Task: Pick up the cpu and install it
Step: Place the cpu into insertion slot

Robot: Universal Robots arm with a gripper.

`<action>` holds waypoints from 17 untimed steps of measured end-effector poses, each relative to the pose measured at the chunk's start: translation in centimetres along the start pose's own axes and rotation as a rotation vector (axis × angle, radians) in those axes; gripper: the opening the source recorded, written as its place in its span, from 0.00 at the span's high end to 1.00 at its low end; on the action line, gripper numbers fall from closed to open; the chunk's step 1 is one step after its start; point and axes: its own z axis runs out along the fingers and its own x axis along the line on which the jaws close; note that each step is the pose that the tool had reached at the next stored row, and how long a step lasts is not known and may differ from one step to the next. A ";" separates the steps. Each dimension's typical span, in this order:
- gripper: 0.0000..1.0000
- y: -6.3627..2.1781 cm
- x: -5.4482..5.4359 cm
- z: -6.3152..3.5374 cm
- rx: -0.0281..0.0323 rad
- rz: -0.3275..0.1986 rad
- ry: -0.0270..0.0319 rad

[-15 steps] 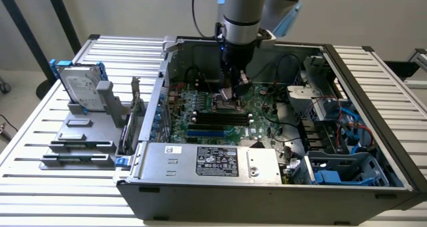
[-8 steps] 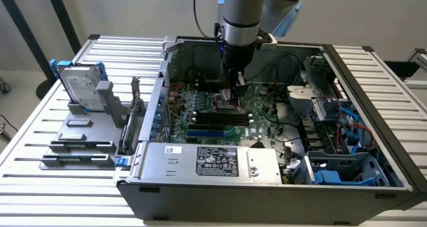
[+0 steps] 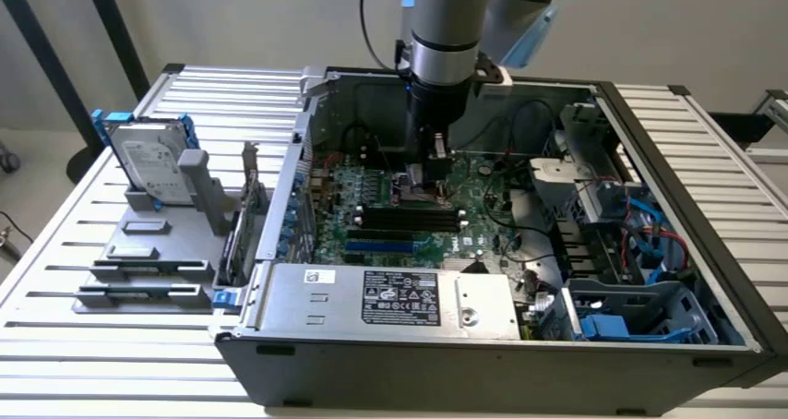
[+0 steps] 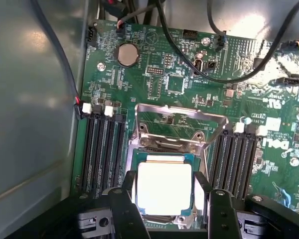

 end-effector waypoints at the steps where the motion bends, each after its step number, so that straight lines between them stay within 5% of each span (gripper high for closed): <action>1: 0.45 0.00 0.0 0.02 0.0007 0.014 -0.0001; 11: 0.45 -0.47 -0.4 0.43 0.0043 0.076 -0.0007; 17: 0.45 -0.84 -0.5 0.43 0.0036 0.097 0.0044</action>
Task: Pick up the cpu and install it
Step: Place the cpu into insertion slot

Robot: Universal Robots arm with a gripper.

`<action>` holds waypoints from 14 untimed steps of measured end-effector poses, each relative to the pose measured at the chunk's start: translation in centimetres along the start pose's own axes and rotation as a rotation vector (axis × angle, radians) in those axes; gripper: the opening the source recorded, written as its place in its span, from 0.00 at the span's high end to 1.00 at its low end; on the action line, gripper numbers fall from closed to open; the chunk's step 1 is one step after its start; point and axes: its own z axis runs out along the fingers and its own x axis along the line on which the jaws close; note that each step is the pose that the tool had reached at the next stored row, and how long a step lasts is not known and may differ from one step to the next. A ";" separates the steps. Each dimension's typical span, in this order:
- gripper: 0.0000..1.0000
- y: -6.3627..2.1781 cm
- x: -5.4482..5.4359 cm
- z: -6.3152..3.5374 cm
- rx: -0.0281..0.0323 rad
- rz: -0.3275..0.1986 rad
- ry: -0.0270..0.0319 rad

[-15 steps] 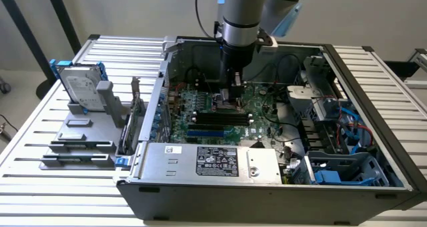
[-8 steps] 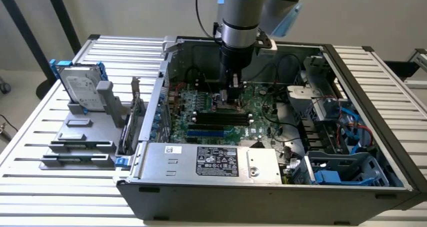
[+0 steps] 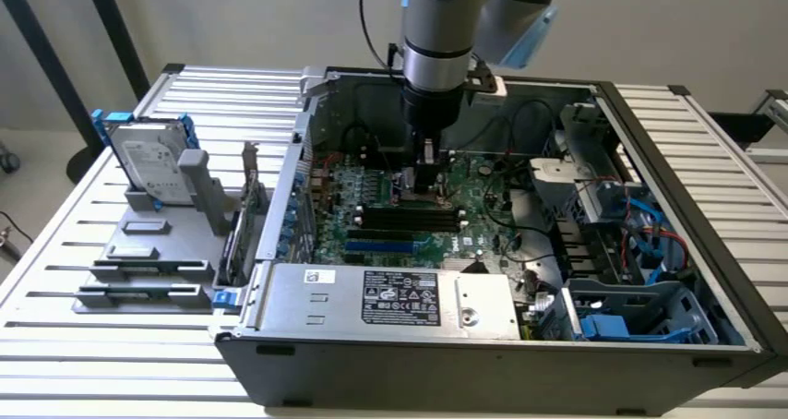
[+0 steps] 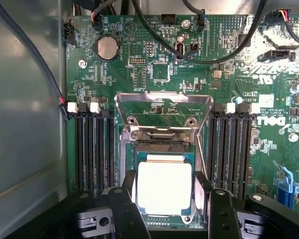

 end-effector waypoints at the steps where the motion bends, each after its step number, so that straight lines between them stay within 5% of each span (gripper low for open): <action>1: 0.45 -0.01 0.0 0.03 -0.0002 0.002 0.0003; 14: 0.45 0.00 0.0 0.77 0.0001 0.003 -0.0001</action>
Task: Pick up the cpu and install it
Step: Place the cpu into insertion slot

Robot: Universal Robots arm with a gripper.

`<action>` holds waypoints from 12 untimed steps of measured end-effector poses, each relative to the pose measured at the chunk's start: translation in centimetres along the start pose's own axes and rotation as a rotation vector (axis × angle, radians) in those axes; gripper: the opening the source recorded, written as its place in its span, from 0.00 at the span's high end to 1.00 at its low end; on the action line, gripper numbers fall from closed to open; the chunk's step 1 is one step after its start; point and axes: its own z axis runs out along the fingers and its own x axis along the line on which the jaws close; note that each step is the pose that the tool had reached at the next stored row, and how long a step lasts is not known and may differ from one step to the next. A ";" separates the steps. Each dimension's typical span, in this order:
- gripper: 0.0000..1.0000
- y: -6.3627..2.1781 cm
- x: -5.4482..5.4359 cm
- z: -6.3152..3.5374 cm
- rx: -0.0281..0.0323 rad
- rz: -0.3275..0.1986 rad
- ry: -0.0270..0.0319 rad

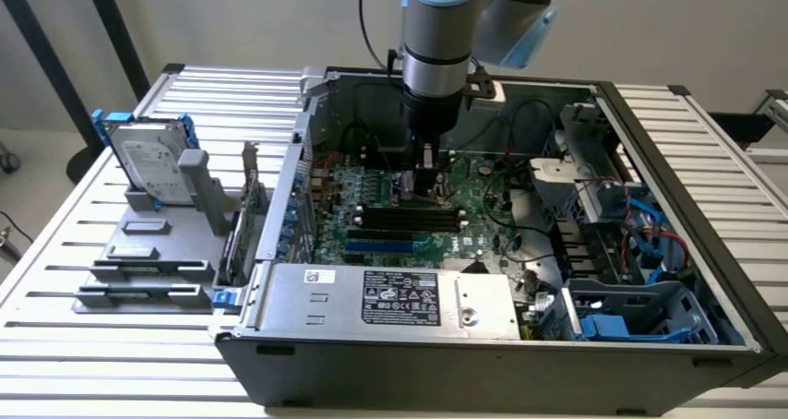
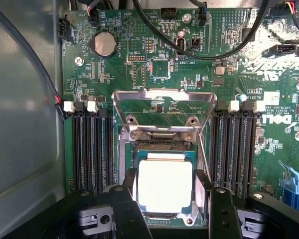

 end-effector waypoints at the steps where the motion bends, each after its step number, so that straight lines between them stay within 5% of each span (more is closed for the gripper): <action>1: 0.45 0.01 0.0 0.02 0.0000 0.000 0.0000; 12: 0.45 0.02 0.1 0.53 0.0005 0.000 -0.0012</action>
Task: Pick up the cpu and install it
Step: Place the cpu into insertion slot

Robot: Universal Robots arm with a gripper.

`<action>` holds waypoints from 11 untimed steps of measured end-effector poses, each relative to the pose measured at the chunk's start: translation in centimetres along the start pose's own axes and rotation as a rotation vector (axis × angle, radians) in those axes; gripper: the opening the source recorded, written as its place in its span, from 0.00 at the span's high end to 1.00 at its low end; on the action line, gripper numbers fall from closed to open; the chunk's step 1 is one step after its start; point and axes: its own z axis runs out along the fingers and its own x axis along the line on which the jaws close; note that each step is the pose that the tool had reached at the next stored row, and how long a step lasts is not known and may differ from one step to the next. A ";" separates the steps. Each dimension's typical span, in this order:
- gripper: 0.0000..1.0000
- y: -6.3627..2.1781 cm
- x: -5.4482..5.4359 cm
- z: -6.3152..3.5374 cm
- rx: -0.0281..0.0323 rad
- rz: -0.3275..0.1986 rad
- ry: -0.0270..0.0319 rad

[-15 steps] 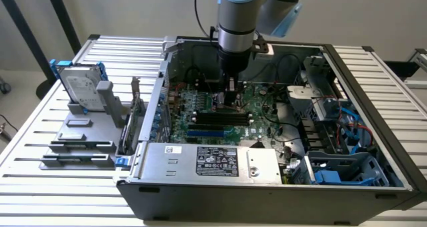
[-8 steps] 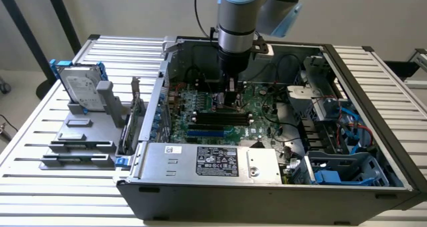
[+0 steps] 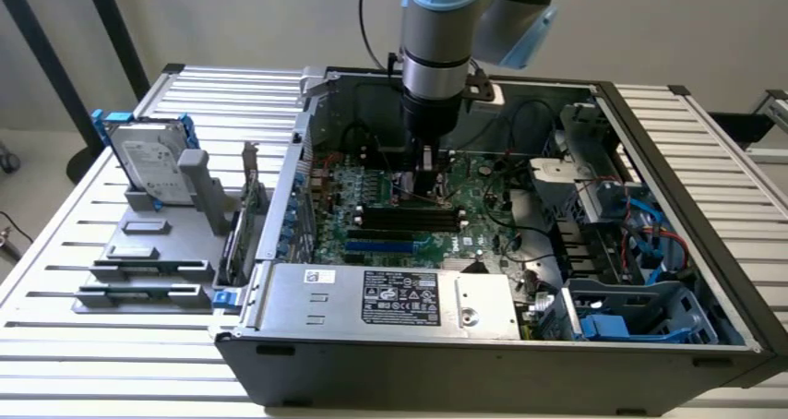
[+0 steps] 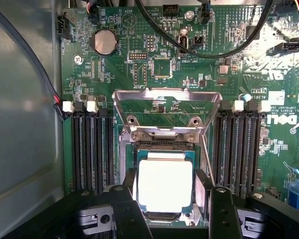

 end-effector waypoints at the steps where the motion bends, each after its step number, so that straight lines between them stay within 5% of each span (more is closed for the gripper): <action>1: 0.45 0.00 0.0 0.07 0.0001 0.000 -0.0007; 11: 0.45 0.03 0.3 0.37 0.0041 0.000 -0.0124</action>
